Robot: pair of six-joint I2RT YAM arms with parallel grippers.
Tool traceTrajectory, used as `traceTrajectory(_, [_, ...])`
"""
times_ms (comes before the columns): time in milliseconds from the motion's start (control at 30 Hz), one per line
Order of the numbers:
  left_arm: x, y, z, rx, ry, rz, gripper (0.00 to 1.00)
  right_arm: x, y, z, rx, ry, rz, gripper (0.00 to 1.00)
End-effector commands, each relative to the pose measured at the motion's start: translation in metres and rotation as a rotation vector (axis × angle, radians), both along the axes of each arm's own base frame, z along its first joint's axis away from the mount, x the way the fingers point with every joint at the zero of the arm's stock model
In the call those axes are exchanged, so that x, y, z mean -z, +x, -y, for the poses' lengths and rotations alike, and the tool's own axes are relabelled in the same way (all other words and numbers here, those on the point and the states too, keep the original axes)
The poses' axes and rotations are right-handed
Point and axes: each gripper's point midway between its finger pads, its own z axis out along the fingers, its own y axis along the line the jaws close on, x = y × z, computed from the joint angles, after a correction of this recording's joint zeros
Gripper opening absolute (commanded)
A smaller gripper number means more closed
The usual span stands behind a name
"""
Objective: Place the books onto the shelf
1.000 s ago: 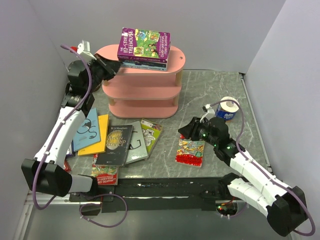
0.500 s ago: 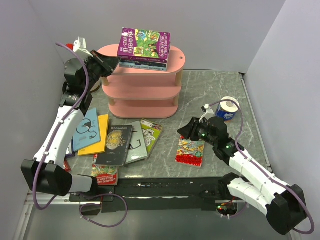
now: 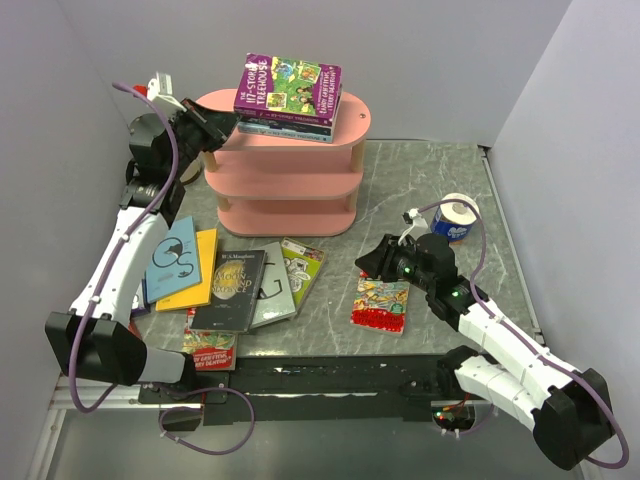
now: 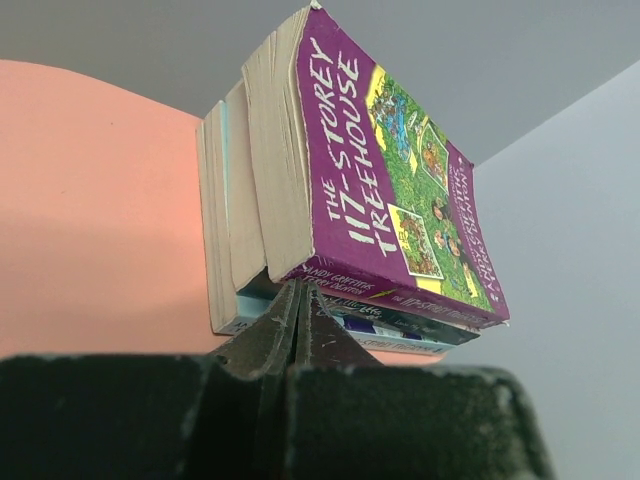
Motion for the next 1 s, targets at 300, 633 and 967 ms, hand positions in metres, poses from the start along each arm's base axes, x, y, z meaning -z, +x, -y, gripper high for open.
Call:
traceTrajectory(300, [-0.037,-0.01,-0.004,0.022,-0.032,0.099,0.01,-0.034,0.006,-0.001,0.002,0.028,0.093,0.42])
traceTrajectory(633, [-0.064,-0.032,-0.061,-0.26,-0.066,0.133,0.44,-0.16,0.04,0.015,0.165,0.067,0.307,0.62])
traceTrajectory(967, [-0.012,0.03,-0.085,-0.279,-0.137,-0.022,0.48,-0.27,0.111,0.004,0.244,0.376,0.361,0.44])
